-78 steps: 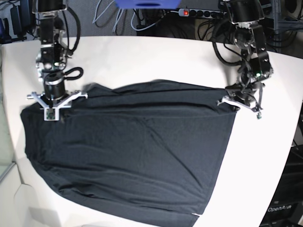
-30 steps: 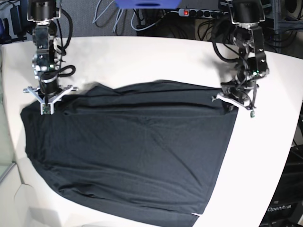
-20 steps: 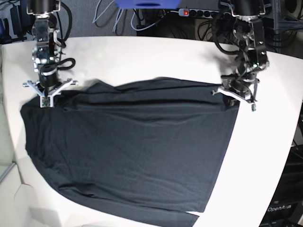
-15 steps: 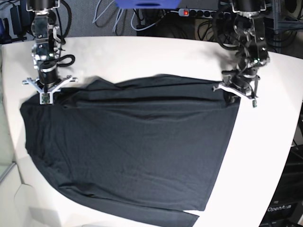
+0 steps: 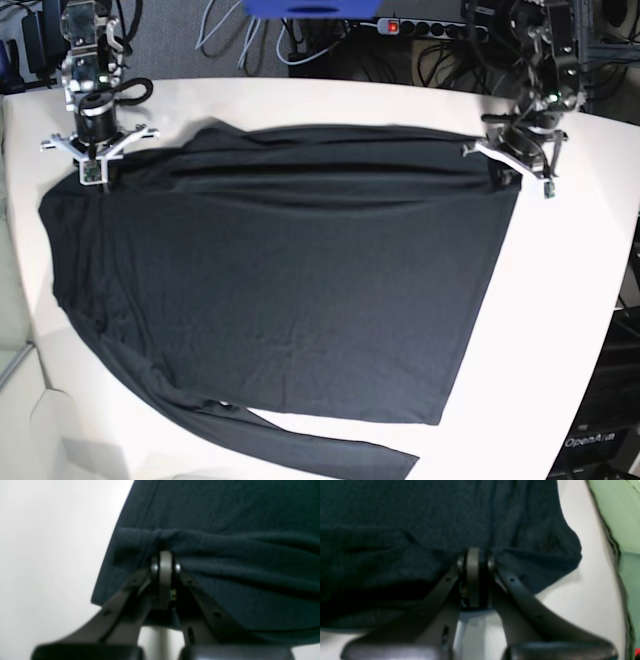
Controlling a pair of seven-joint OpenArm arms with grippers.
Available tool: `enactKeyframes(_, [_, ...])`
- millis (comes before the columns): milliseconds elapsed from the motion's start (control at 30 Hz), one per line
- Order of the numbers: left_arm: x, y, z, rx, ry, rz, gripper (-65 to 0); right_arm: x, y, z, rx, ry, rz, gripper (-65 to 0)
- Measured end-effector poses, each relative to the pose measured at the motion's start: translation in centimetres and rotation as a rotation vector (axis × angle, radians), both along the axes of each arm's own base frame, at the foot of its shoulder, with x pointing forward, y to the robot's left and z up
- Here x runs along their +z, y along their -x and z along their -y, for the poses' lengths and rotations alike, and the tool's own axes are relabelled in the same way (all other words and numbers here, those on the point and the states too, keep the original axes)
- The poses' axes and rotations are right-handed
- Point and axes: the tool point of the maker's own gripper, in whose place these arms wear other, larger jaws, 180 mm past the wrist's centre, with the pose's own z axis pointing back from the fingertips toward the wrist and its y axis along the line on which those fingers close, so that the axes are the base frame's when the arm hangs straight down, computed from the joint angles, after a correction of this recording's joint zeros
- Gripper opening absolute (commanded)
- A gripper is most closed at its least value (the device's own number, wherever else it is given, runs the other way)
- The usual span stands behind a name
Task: Fold the T-shirt properly
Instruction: 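Lower the shoulder edge onto the table with both grippers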
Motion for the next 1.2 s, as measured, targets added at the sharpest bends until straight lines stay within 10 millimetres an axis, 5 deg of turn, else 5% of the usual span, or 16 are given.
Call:
enactKeyframes(433, [0.0,2.6,0.6,-0.021,-0.007,-0.053,-65.0,-0.1,3.7,-0.6,0.043,0.004,0.034,-62.5])
enactKeyframes(1200, [0.5,2.4,0.9,-0.036,-0.018,-0.081,-65.0,0.0,2.8,-0.4,0.030,0.003,0.032,-62.5])
